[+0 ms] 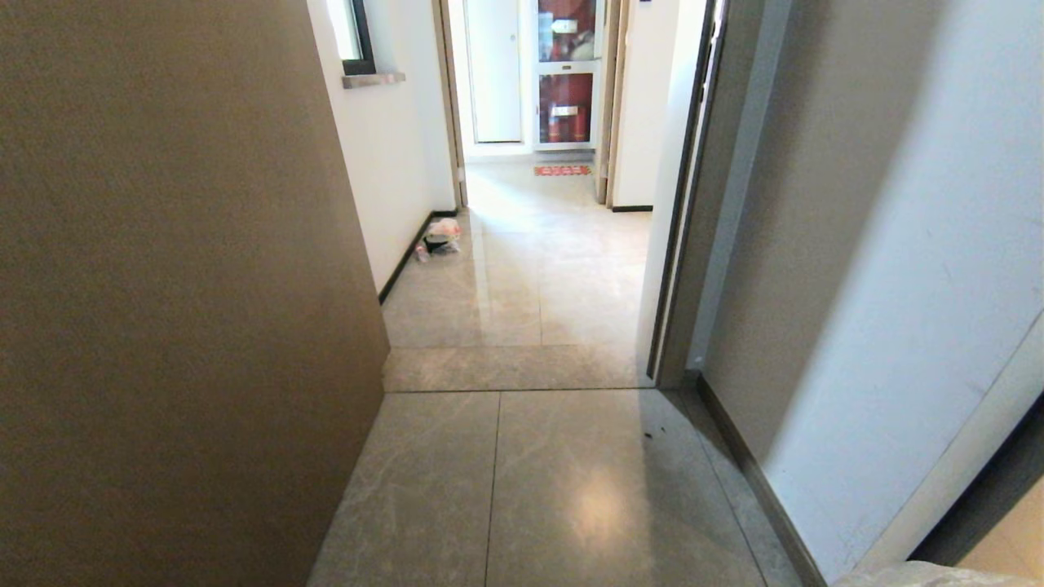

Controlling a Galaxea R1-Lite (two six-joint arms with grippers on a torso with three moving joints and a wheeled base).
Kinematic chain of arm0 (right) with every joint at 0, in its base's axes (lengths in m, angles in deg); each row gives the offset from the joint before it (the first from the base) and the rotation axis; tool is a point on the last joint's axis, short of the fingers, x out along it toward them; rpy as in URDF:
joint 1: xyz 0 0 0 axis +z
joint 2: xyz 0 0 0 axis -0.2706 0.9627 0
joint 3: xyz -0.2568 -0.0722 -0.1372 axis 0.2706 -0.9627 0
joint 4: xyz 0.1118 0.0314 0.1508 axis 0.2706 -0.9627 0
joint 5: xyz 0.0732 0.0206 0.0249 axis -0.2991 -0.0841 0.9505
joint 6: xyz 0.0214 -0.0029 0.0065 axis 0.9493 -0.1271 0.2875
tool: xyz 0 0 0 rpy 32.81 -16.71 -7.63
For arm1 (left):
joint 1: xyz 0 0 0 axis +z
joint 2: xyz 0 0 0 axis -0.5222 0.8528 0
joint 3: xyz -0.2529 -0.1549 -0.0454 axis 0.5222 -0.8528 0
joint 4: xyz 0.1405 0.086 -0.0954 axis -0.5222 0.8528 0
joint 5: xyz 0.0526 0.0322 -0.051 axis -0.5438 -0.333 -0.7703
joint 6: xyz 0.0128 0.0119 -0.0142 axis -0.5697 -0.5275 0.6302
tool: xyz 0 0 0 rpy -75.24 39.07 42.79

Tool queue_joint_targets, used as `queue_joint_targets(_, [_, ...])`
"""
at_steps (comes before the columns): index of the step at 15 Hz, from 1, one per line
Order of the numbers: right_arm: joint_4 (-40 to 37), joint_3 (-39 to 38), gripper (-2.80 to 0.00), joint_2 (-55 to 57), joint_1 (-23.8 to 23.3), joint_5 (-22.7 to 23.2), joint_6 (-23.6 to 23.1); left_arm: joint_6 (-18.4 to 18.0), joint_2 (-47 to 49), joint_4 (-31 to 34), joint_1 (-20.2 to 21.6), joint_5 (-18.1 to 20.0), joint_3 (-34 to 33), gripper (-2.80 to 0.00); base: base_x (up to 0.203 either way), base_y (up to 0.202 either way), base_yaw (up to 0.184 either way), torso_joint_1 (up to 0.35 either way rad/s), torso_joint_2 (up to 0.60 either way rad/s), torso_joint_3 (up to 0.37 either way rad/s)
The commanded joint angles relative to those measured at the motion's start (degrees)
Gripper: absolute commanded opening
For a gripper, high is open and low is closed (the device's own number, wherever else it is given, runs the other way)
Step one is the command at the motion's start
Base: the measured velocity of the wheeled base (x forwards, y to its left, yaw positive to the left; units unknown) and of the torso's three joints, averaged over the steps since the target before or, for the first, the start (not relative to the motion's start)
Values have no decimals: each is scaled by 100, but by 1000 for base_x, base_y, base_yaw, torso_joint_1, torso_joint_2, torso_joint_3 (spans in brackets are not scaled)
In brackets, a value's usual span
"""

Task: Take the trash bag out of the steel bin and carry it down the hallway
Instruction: Put the trash bag at the door

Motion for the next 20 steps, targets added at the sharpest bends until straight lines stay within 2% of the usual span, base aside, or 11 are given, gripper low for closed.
queue_joint_targets(1, [-5,-9,-280,-1,0,-1,2,2,2,4,2,0,-18,-280,192,0,3,6,5,3])
queue_joint_targets(20, [4,-9,-280,-1,-1,-1,2,-16,2,4,2,0,-18,-280,194,0,1,3,2,1])
